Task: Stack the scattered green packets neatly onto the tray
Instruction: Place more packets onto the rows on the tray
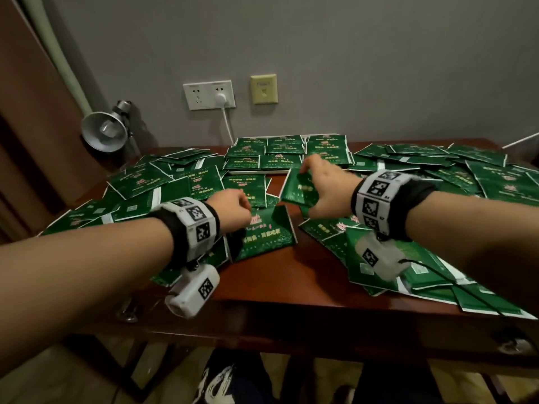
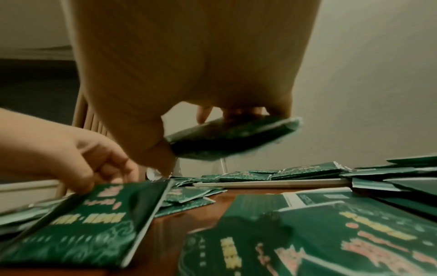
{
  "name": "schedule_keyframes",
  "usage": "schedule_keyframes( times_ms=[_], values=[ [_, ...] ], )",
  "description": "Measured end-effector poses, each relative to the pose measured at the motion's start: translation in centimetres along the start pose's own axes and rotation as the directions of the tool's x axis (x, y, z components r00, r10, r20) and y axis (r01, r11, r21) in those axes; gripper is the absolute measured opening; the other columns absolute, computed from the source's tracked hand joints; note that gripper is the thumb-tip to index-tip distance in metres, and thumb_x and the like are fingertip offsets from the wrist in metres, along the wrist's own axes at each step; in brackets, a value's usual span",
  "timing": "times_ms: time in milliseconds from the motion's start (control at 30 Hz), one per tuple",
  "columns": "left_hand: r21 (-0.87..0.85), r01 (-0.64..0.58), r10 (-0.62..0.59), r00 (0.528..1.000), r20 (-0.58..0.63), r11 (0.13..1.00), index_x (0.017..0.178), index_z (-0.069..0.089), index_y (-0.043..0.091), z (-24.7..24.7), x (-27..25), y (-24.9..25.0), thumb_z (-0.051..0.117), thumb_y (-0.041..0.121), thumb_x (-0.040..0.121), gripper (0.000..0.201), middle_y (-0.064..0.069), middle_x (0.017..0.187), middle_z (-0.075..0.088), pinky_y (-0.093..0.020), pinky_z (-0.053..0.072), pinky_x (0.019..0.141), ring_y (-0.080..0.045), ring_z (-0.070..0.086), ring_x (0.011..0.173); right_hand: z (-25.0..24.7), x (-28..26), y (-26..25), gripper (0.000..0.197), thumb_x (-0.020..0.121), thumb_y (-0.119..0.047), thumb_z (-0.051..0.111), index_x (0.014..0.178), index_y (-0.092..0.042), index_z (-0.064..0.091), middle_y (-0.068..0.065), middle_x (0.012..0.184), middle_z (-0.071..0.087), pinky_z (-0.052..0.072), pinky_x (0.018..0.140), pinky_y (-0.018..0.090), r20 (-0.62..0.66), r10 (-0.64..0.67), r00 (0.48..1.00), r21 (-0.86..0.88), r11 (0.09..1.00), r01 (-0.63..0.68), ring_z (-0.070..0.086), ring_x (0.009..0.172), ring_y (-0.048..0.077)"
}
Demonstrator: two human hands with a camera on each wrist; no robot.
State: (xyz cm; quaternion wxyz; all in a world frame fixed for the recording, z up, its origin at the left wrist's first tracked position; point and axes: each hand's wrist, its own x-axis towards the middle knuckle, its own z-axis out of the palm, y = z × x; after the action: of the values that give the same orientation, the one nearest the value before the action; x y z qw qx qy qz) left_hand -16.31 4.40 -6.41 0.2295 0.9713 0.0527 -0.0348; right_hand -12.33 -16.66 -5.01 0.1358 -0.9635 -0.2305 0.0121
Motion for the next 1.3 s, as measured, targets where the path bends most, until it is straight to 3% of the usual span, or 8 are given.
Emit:
schedule_keyframes(
  times_ms=[100, 233, 367, 533, 733, 833, 1100, 1300],
  values=[
    [0.125, -0.021, 0.010, 0.996, 0.087, 0.992, 0.133, 0.046, 0.016, 0.6, 0.7, -0.5, 0.067, 0.033, 0.082, 0.058, -0.004, 0.110, 0.062, -0.034, 0.057, 0.074, -0.019, 0.063, 0.091, 1.7, 0.4, 0.1, 0.082, 0.063, -0.036, 0.083, 0.126, -0.018, 0.033, 0.006, 0.119, 0.046, 0.049, 0.090, 0.039, 0.125, 0.049, 0.991, -0.195, 0.980, -0.023, 0.047, 0.107, 0.024],
    [0.498, -0.180, 0.060, 0.967, 0.248, 0.848, 0.144, 0.035, 0.018, 3.0, 0.3, -0.2, 0.065, 0.078, 0.064, 0.104, -0.008, 0.139, 0.039, -0.045, 0.043, 0.103, -0.026, 0.038, 0.128, 3.2, 1.0, 0.6, 0.091, 0.059, -0.058, 0.082, 0.126, -0.017, 0.036, 0.007, 0.120, 0.051, 0.048, 0.090, 0.040, 0.227, 0.115, 0.967, -0.299, 0.953, -0.044, 0.050, 0.110, 0.026],
    [0.434, -0.200, 0.089, 0.961, 0.262, 0.879, 0.137, 0.041, 0.021, 4.1, 0.5, -0.2, 0.068, 0.073, 0.066, 0.092, -0.005, 0.130, 0.041, -0.043, 0.042, 0.100, -0.025, 0.035, 0.124, 3.4, 2.0, 0.6, 0.090, 0.058, -0.056, 0.083, 0.123, -0.016, 0.037, 0.007, 0.117, 0.055, 0.050, 0.090, 0.041, 0.215, 0.128, 0.968, -0.283, 0.957, -0.064, 0.053, 0.106, 0.026],
    [0.402, -0.241, 0.149, 0.958, 0.246, 0.883, 0.131, 0.039, 0.021, 3.9, 0.3, 0.0, 0.070, 0.059, 0.068, 0.080, -0.002, 0.116, 0.044, -0.042, 0.051, 0.087, -0.024, 0.055, 0.100, 3.3, 2.2, 0.5, 0.079, 0.062, -0.041, 0.083, 0.120, -0.019, 0.034, 0.005, 0.111, 0.049, 0.050, 0.076, 0.035, 0.225, 0.073, 0.972, -0.266, 0.964, -0.011, 0.054, 0.095, 0.023],
    [0.398, -0.299, 0.189, 0.937, 0.294, 0.867, 0.143, 0.023, 0.023, 3.2, 1.3, -0.3, 0.073, 0.070, 0.056, 0.111, -0.002, 0.125, 0.048, -0.041, 0.055, 0.084, -0.021, 0.057, 0.103, 1.3, 3.0, 1.3, 0.080, 0.063, -0.040, 0.084, 0.121, -0.021, 0.033, 0.002, 0.113, 0.045, 0.047, 0.069, 0.031, 0.184, 0.056, 0.981, -0.194, 0.981, -0.019, 0.055, 0.090, 0.020],
    [0.412, -0.300, 0.218, 0.947, 0.235, 0.860, 0.139, 0.029, 0.020, 1.3, 2.9, 0.1, 0.076, 0.055, 0.064, 0.095, -0.001, 0.115, 0.052, -0.040, 0.057, 0.079, -0.017, 0.059, 0.092, 0.2, 4.0, 1.8, 0.078, 0.066, -0.039, 0.084, 0.122, -0.022, 0.033, 0.002, 0.112, 0.047, 0.048, 0.065, 0.029, 0.160, 0.049, 0.986, -0.174, 0.985, -0.021, 0.056, 0.087, 0.018],
    [0.443, -0.236, 0.244, 0.969, 0.040, 0.865, 0.136, 0.040, 0.018, -6.2, 12.9, 0.3, 0.083, 0.047, 0.067, 0.087, -0.005, 0.127, 0.053, -0.045, 0.047, 0.097, -0.025, 0.052, 0.114, -3.3, 11.2, 3.4, 0.074, 0.069, -0.040, 0.084, 0.122, -0.018, 0.037, 0.002, 0.108, 0.054, 0.043, 0.067, 0.030, 0.046, 0.054, 0.997, -0.179, 0.983, -0.045, 0.053, 0.082, 0.020],
    [0.393, -0.221, 0.240, 0.971, 0.000, 0.893, 0.131, 0.046, 0.011, -10.1, 23.9, 1.0, 0.086, 0.032, 0.068, 0.077, -0.010, 0.129, 0.057, -0.035, 0.045, 0.095, -0.028, 0.054, 0.114, -6.0, 22.0, 5.3, 0.075, 0.071, -0.031, 0.085, 0.126, -0.012, 0.039, 0.010, 0.117, 0.056, 0.042, 0.070, 0.034, 0.039, 0.079, 0.996, -0.234, 0.970, -0.067, 0.051, 0.087, 0.025]
  ],
)
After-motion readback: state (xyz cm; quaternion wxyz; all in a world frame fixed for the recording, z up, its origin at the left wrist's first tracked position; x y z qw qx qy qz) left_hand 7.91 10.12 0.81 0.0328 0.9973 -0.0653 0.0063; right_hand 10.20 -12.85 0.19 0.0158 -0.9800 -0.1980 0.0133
